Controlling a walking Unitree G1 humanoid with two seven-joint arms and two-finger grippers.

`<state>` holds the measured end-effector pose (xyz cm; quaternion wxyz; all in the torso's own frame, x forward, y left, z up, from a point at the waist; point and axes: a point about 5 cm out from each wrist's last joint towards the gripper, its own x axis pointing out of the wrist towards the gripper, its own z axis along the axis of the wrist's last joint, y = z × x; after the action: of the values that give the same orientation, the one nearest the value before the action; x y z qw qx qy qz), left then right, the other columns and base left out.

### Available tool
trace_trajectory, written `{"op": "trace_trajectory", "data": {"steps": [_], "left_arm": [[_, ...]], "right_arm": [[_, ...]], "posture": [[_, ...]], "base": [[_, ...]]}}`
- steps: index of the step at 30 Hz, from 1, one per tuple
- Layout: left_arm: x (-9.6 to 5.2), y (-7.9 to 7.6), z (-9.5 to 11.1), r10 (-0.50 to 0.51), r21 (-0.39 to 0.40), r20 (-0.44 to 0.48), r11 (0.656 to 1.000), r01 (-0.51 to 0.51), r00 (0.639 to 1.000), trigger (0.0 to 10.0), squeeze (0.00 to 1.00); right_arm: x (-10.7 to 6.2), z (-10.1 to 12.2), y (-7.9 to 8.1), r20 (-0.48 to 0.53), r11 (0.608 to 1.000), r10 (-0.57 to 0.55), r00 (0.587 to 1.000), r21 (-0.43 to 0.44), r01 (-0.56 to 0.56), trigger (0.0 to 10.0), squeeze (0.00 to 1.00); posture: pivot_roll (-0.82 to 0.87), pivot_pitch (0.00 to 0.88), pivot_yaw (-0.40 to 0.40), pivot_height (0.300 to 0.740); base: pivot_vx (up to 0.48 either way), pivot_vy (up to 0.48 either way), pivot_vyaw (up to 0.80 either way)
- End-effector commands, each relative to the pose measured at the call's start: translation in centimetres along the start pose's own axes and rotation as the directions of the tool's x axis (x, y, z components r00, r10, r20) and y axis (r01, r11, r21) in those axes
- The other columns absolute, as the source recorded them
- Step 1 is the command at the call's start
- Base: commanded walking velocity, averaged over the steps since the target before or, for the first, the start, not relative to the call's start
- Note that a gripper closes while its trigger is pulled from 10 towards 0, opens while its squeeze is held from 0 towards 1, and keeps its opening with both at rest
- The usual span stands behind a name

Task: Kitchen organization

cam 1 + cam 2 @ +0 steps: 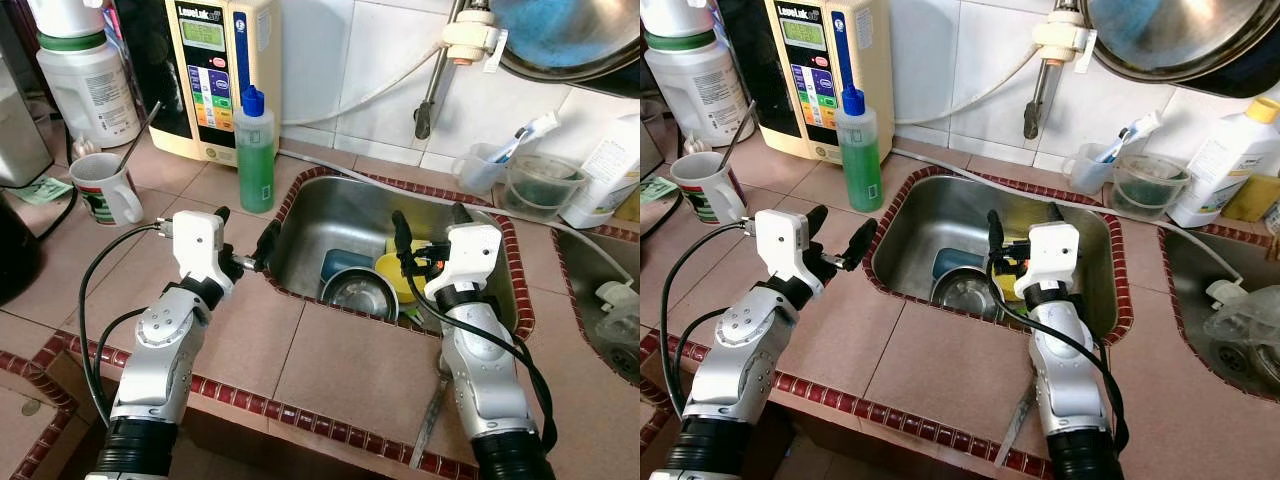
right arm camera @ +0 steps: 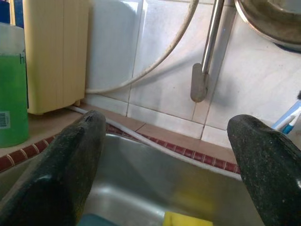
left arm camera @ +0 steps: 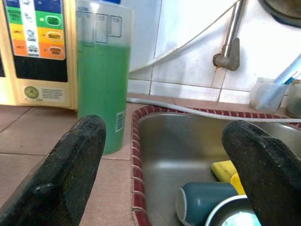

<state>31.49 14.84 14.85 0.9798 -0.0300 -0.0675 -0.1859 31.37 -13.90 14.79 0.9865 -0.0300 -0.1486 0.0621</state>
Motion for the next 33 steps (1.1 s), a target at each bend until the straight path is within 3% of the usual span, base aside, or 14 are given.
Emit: {"op": "trace_trajectory", "data": {"steps": [1, 26, 33], "left_arm": [[0.04, -0.44, 0.15, -0.013, 0.001, 0.01, 1.0, 0.013, 1.0, 10.0, 0.0], [-0.1, -0.56, 0.08, -0.015, -0.013, 0.015, 1.0, 0.015, 1.0, 10.0, 0.0], [0.06, -0.63, 0.17, -0.009, -0.056, 0.014, 0.998, 0.009, 1.0, 10.0, 0.0]], "right_arm": [[0.36, 0.59, -0.65, 0.013, 1.0, -0.002, 1.0, -0.028, 0.002, 10.0, 0.0], [0.46, 0.46, -0.86, -0.008, 0.998, 0.017, 1.0, -0.054, -0.017, 10.0, 0.0], [0.57, 0.54, -0.91, -0.008, 0.998, 0.017, 1.0, -0.058, -0.018, 10.0, 0.0]], "posture": [[0.08, 0.0, -0.085, 0.74], [0.08, 0.0, -0.102, 0.74], [0.08, 0.0, -0.104, 0.74]], "base": [[0.0, -0.341, 0.0], [0.0, -0.463, 0.0], [0.0, 0.0, 0.0]]}}
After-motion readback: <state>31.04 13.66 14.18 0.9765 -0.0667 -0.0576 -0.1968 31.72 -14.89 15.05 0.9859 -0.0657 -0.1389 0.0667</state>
